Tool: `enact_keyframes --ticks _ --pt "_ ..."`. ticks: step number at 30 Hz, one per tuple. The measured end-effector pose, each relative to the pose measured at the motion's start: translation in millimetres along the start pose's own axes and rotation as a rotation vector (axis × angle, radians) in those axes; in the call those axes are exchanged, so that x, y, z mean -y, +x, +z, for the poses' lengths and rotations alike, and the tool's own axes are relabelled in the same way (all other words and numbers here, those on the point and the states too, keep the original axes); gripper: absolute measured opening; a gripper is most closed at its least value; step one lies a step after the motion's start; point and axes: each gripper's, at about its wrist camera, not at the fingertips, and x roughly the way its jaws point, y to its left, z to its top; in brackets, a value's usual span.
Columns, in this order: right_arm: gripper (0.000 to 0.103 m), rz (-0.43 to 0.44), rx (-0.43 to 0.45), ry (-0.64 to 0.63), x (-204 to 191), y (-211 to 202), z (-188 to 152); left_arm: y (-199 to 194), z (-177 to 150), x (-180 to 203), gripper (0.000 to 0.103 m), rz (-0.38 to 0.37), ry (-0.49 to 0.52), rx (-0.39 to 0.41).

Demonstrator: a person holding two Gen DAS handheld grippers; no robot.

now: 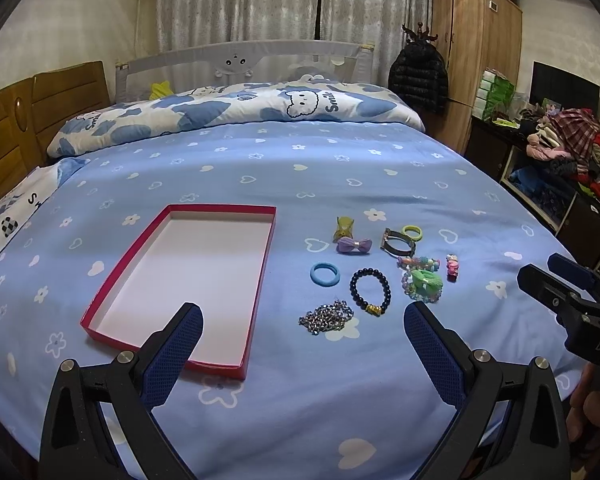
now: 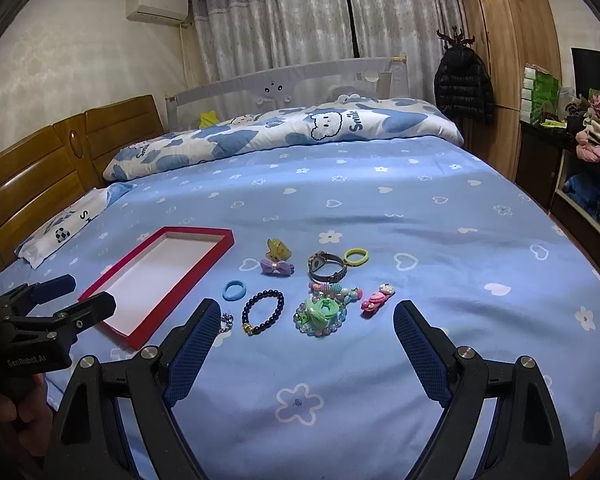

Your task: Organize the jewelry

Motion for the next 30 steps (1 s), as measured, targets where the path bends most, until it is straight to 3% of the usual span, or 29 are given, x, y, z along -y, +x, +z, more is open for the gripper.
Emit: enact_keyframes --ticks 30 --pt "0.09 0.006 -0.002 -0.004 -3.7 4.5 -5.7 3.6 -0.2 -1.3 0.101 0.004 -0.004 0.0"
